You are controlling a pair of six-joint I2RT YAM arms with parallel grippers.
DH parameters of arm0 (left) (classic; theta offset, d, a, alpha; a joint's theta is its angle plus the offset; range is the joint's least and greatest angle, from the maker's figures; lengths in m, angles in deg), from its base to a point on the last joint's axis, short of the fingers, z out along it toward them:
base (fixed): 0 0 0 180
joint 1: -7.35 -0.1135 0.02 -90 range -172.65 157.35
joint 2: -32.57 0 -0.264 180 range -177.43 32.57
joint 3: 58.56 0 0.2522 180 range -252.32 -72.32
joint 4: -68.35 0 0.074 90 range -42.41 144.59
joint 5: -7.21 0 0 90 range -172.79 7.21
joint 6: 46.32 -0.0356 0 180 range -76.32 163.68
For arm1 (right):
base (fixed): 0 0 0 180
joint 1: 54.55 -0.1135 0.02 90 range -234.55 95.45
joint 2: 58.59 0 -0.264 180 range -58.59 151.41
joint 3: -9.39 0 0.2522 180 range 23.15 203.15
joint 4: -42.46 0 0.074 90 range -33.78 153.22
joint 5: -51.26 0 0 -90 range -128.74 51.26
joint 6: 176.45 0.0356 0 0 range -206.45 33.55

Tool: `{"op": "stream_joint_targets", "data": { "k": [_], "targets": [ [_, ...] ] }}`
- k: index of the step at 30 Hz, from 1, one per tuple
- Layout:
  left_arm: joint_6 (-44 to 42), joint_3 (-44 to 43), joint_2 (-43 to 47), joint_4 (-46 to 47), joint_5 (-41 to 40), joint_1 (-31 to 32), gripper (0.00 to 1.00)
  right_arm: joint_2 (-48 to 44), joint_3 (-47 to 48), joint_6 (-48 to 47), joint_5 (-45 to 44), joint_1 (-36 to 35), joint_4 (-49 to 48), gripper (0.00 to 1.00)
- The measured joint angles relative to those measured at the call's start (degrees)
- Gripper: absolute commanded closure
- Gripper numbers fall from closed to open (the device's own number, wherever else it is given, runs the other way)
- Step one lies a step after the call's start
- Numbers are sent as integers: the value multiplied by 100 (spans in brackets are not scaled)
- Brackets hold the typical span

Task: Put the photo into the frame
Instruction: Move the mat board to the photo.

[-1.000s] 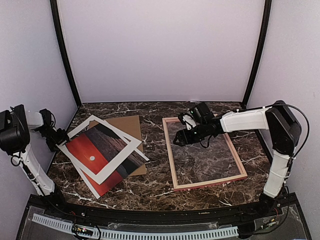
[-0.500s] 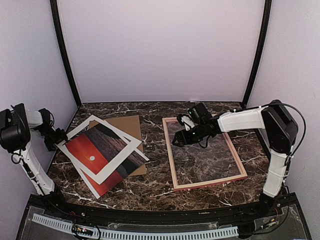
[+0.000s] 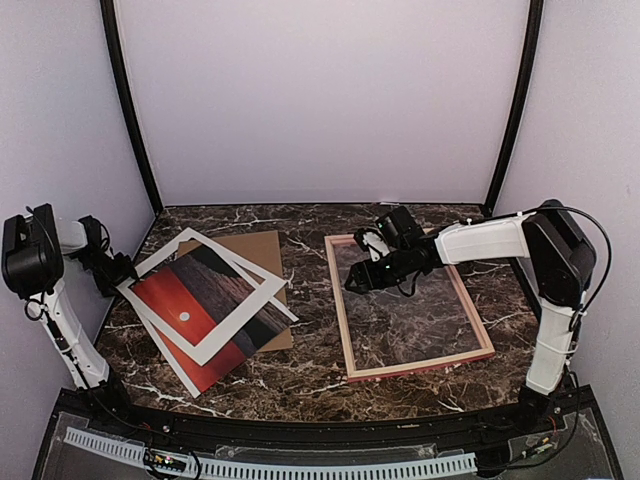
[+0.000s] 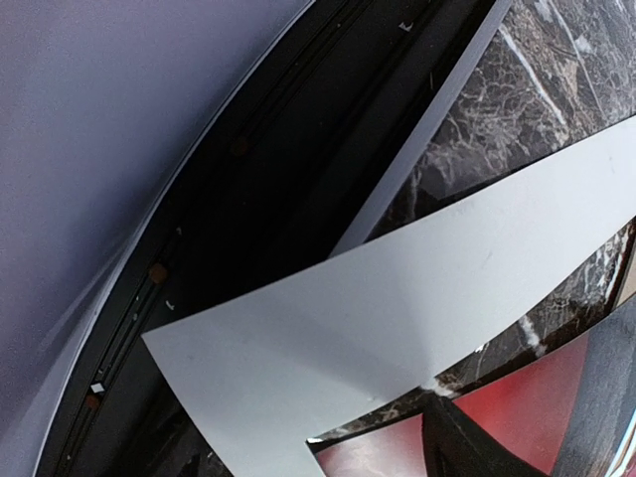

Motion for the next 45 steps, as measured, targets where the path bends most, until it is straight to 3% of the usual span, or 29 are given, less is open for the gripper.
{"op": "stream_joint_targets", "data": {
  "k": [12,18,21,33,40,45],
  "targets": [
    [-120,343,260,597,450,-87,62,0,-55,98,-20,0,2,25],
    [31,396,446,1095,977,-76,71,0,-85,175,-22,0,2,25],
    [55,400,476,1261,1130,-76,70,0,-85,214,-22,0,4,25],
    [173,365,463,1325,1287,-70,47,0,-76,238,-11,-136,7,25],
    [297,332,374,1290,1259,205,44,42,343,238,-26,-476,118,24],
    [485,299,181,1257,1213,776,44,129,629,238,-103,-632,160,24]
  ]
}}
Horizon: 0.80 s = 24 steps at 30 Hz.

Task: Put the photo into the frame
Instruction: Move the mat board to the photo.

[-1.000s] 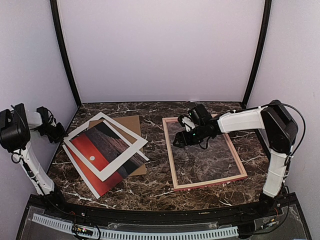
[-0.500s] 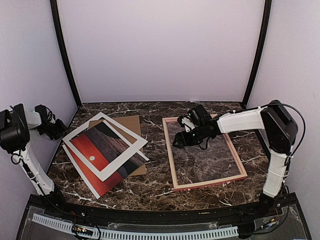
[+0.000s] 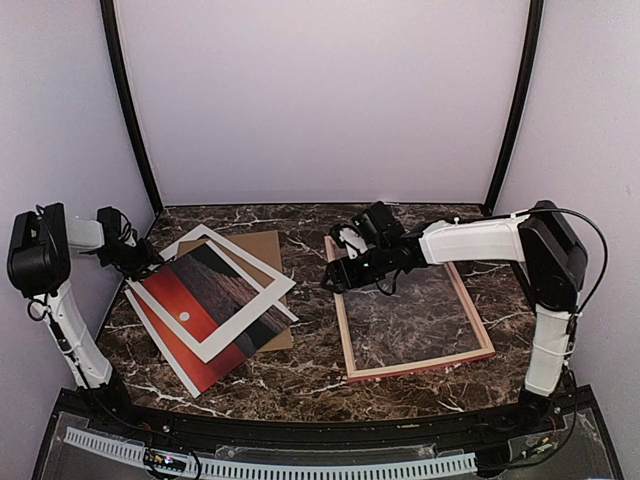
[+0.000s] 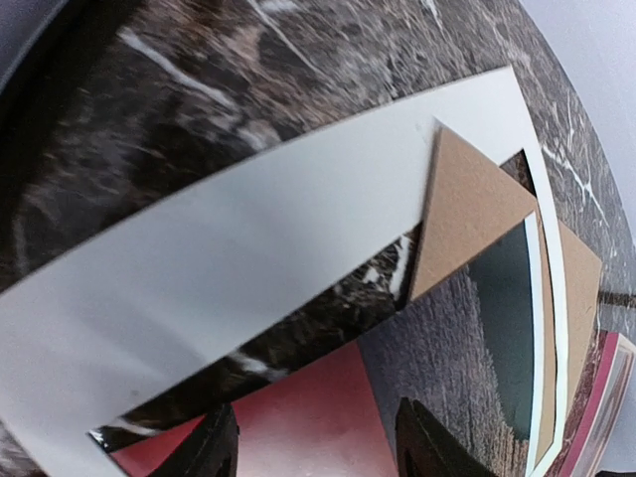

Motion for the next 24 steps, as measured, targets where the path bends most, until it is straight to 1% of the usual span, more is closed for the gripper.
{"op": "stream_joint_targets", "data": {
  "k": [7,13,20,24],
  "targets": [
    [260,0,-168,55,-37,820,45,107,92,2,-109,-127,109,24],
    [289,-7,-168,103,-153,1421,46,114,92,42,-195,-140,197,24],
    [111,-7,-168,79,-247,2420,47,138,101,85,-195,-140,251,24],
    [-92,-4,-168,33,-468,2865,47,260,227,87,-208,-142,337,24]
  ]
}}
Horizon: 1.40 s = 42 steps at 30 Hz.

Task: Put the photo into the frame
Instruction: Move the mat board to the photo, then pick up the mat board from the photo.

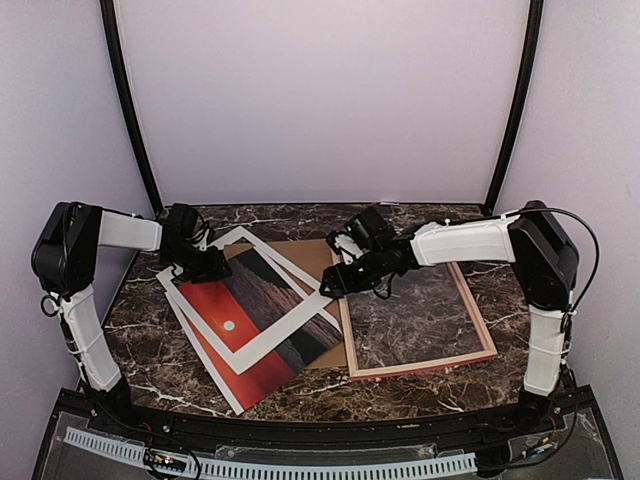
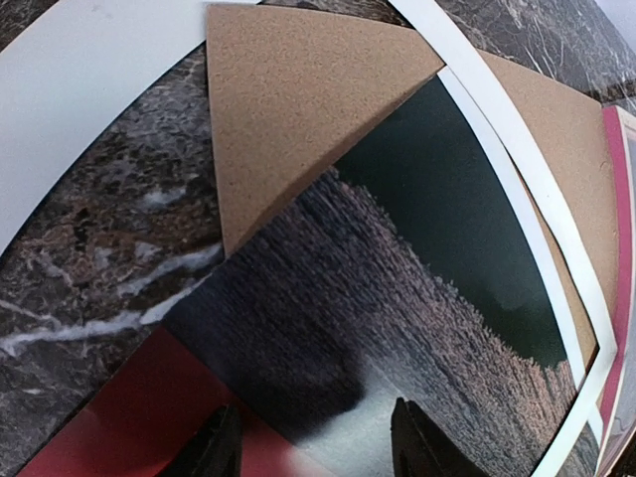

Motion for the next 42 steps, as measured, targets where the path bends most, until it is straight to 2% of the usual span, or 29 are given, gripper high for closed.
{"op": "stream_joint_targets", "data": {
  "k": [9,16,20,27,34,42],
  "targets": [
    [-122,9,179,-155,-516,105,35,671,999,-114,-190,-72,289,24],
    [-149,9,855,-393,-1036,105,22,1408,1921,-299,-372,-90,643,27],
    [-151,-2,1102,-660,-1377,87,18,1792,2293,-374,-367,-90,855,31],
    [-98,306,1316,-1034,-1425,-258,16,1869,2439,-391,-164,-92,1021,39],
    [35,1069,1718,-1147,-1099,-1327,16,1779,2168,-221,33,-92,750,46],
    [98,925,1412,-1143,-761,-1860,23,1652,1862,-15,107,-120,459,51]
  ]
}}
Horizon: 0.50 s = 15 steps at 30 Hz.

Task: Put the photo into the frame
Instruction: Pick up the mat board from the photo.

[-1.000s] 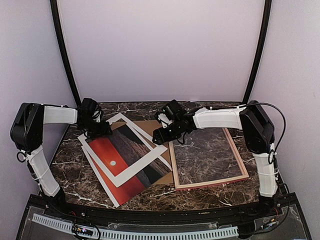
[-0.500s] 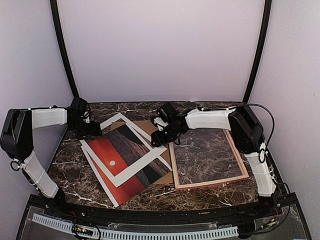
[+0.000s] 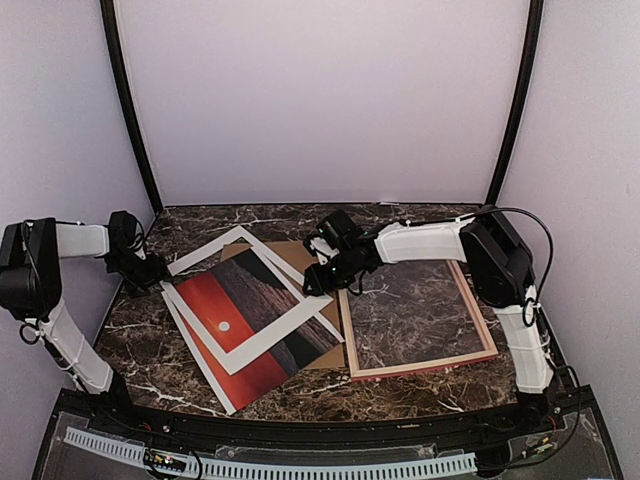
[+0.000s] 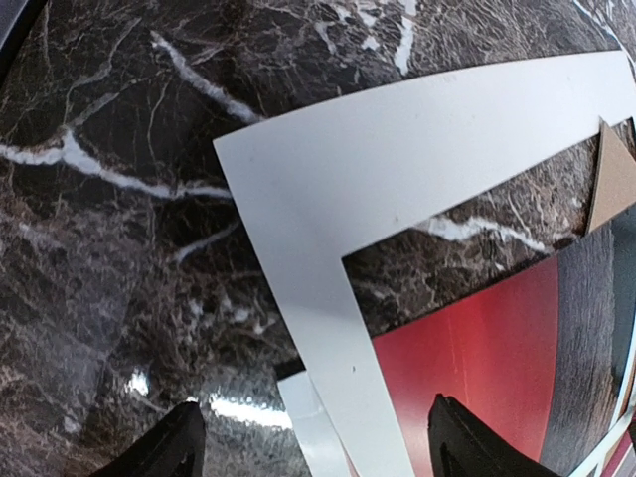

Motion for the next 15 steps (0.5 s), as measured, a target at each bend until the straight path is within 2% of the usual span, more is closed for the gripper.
{"op": "stream_joint_targets", "data": {
  "k": [6,15],
  "targets": [
    [13,-476,-693,46,245,-63,26,-44,-105,61,24,-13,-98,53],
    [44,-793,-1045,247,638,-140,34,-76,-260,162,127,-17,-337,56]
  ]
}}
